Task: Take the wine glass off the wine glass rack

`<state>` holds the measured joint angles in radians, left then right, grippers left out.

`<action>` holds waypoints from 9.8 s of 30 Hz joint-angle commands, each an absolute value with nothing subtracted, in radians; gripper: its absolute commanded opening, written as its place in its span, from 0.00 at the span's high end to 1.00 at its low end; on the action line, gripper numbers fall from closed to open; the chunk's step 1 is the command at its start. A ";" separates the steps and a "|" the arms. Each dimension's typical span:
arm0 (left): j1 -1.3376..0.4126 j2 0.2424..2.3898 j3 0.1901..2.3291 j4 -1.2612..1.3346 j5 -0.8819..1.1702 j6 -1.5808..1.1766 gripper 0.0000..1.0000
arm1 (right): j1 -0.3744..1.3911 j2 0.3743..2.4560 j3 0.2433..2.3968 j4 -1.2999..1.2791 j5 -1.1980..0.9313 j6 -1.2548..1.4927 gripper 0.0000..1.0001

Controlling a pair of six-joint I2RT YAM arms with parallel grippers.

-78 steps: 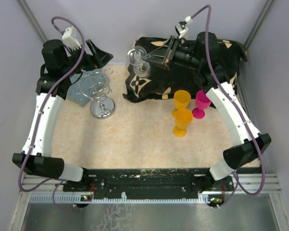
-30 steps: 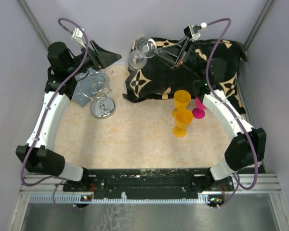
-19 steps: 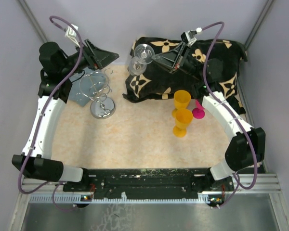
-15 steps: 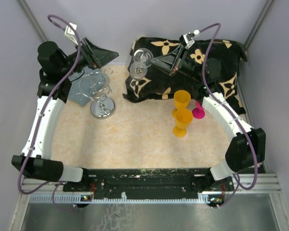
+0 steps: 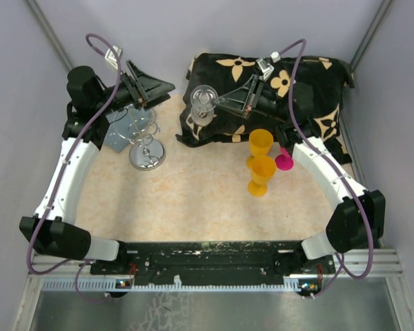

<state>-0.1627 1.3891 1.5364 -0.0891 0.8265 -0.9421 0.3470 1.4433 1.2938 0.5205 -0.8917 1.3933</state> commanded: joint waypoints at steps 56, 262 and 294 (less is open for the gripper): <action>-0.321 1.435 1.539 0.020 0.995 -0.950 1.00 | 0.398 1.390 1.353 0.263 -0.953 1.101 0.69; -0.917 1.459 1.383 -0.078 -0.442 0.565 0.16 | 0.268 1.072 1.095 -0.773 0.255 0.408 1.00; -0.914 1.453 1.375 -0.084 -0.433 0.558 0.17 | 0.268 1.121 1.079 -0.744 0.214 0.358 0.53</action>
<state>-0.9199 1.4517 1.3479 -0.0910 -0.4442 0.5743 0.2764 1.1233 1.0153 -0.7494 0.2203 0.3676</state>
